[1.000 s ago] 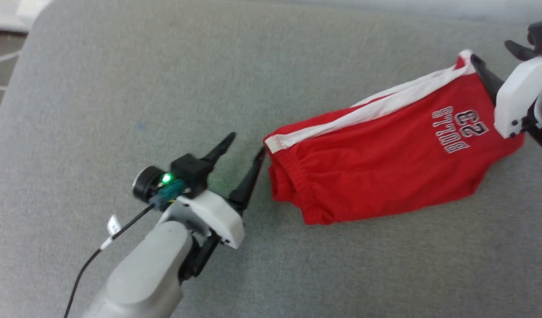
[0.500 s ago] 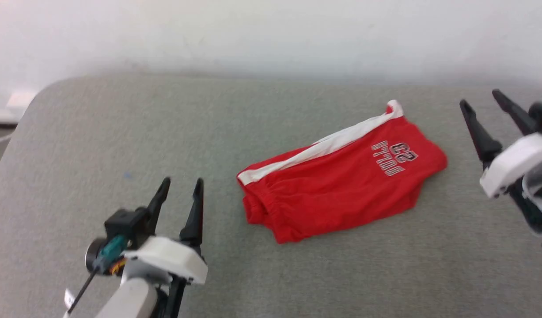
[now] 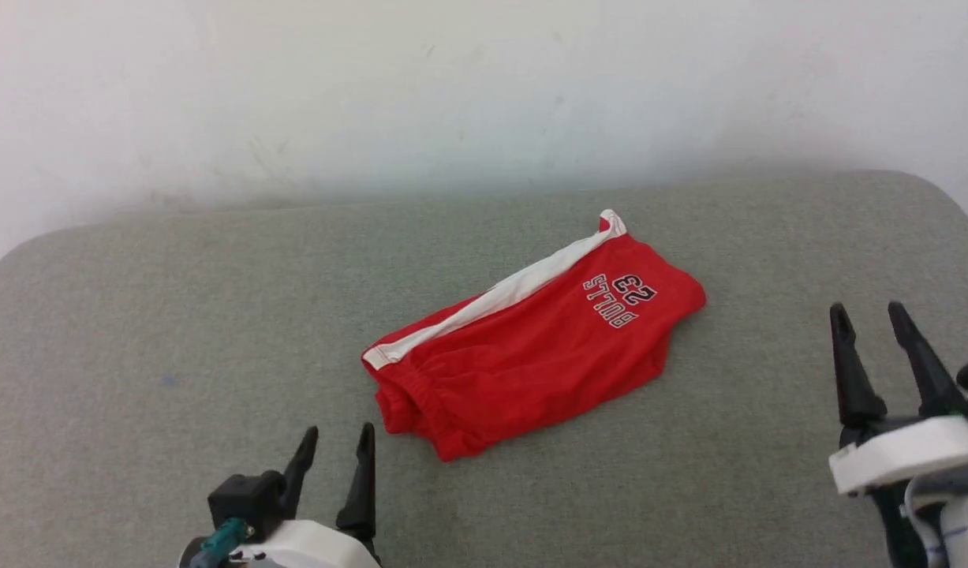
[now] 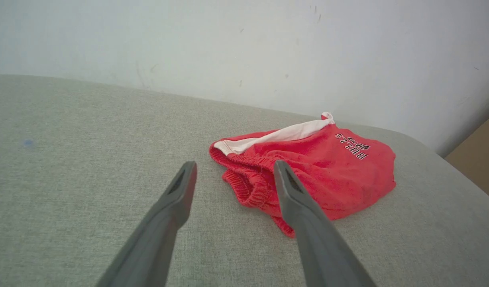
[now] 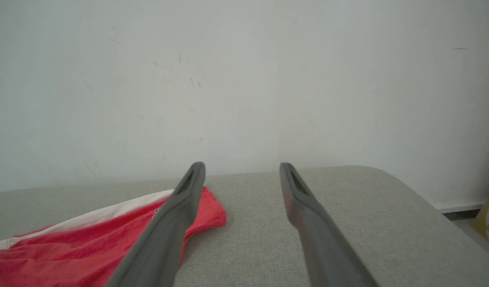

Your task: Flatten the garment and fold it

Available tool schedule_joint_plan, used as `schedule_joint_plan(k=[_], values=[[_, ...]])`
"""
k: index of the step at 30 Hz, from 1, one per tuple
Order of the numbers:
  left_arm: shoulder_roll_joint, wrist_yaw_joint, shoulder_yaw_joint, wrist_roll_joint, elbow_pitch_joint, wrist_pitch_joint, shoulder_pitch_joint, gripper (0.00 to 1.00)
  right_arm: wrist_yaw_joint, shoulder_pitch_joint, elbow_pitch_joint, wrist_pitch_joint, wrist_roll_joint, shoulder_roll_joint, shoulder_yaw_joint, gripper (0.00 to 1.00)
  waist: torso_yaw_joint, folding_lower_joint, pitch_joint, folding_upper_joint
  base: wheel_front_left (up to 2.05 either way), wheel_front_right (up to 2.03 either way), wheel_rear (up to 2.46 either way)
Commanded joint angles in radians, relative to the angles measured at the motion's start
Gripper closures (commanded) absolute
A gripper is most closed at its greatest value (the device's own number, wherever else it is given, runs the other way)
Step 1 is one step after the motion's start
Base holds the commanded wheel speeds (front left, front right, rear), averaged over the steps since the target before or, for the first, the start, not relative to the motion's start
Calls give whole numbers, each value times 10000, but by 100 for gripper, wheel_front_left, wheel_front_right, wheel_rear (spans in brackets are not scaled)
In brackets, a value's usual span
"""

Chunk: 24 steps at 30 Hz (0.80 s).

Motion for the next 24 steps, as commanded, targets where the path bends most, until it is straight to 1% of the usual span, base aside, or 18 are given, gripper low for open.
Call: schedule_joint_plan(k=[1, 3, 6, 8, 9, 10, 13, 17, 24], values=[[-36, -136, -107, -57, 178, 279, -27, 0, -11, 470, -554, -33, -284, 537, -372, 0, -207, 2, 108, -1, 0, 0, 0], [-31, -233, -294, -112, 292, 749, -201, 0, -11, 887, -1136, 113, -611, 1028, -627, 0, -338, 2, 310, -1, 0, 0, 0], [-53, -290, -556, -201, 318, 1614, -587, 0, -11, 1224, -1835, 380, -986, 1505, -765, 0, -545, 2, 669, -1, 0, 0, 0], [-71, -248, -661, -237, 320, 2152, -906, 0, -11, 1310, -2136, 533, -1098, 1665, -790, 0, -666, 2, 904, -1, 0, 0, 0], [-71, -248, -661, -237, 320, 2152, -906, 0, -11, 1310, -2136, 533, -1098, 1665, -790, 0, -666, 2, 904, -1, 0, 0, 0], [-48, -175, -718, -203, 353, 2450, -1067, 0, -11, 1318, -2254, 578, -1135, 1717, -784, 0, -733, 2, 1030, -1, 0, 0, 0], [-12, 120, -708, -91, 374, 2966, -1542, 0, -11, 1274, -2463, 667, -1138, 1844, -787, 0, -917, 2, 1364, -1, 0, 0, 0], [48, 686, -623, 104, 519, 3469, -1910, 0, -11, 1205, -2492, 657, -1093, 1959, -864, 0, -1081, 2, 1682, -1, 0, 0, 0], [356, 1617, -873, 566, 958, 4776, -1892, 0, -11, 1070, -2271, 543, -1073, 2064, -783, 0, -1208, 2, 1996, -1, 0, 0, 0]])
